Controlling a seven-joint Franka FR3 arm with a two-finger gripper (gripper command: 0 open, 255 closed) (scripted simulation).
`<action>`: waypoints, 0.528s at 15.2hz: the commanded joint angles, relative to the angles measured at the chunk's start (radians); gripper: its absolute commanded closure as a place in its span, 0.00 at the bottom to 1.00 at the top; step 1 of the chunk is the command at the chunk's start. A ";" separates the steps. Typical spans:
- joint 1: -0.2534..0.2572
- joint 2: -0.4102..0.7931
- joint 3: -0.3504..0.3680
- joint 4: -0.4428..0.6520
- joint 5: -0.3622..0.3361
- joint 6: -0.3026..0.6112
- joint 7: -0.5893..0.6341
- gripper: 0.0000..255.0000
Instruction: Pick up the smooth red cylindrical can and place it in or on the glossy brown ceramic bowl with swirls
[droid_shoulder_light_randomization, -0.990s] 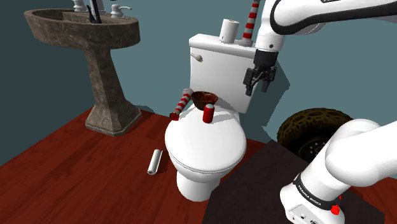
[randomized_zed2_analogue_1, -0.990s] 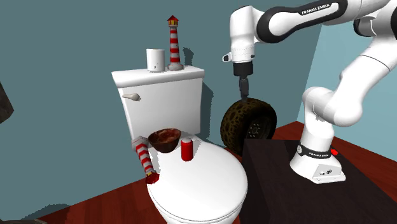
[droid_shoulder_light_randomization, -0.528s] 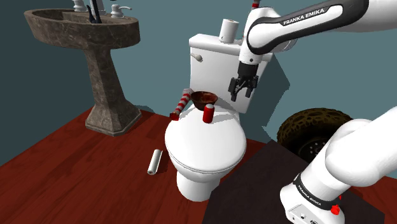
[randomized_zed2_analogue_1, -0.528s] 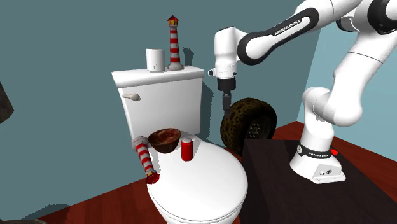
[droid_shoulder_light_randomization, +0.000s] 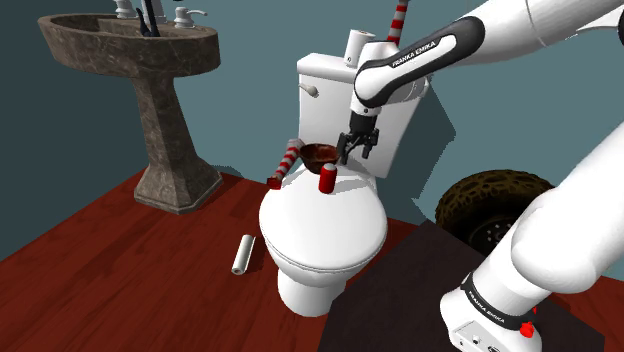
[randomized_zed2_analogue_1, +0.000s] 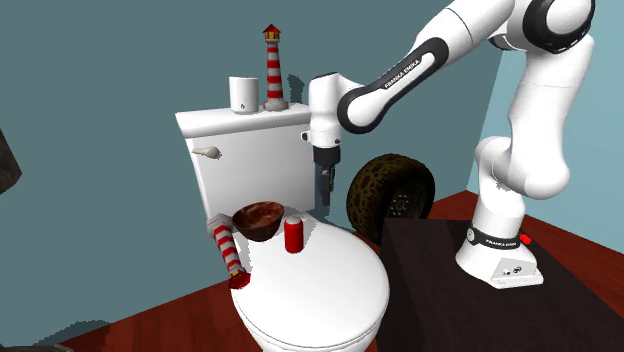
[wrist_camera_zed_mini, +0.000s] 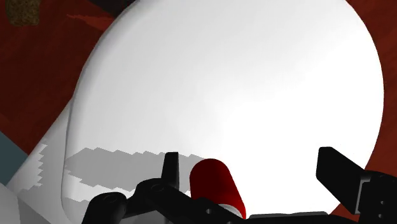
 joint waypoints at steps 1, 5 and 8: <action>0.001 0.077 -0.001 0.037 0.006 0.051 -0.008 0.00; -0.002 0.229 -0.002 0.133 0.019 0.127 -0.026 0.00; -0.007 0.343 0.001 0.219 0.029 0.170 -0.037 0.00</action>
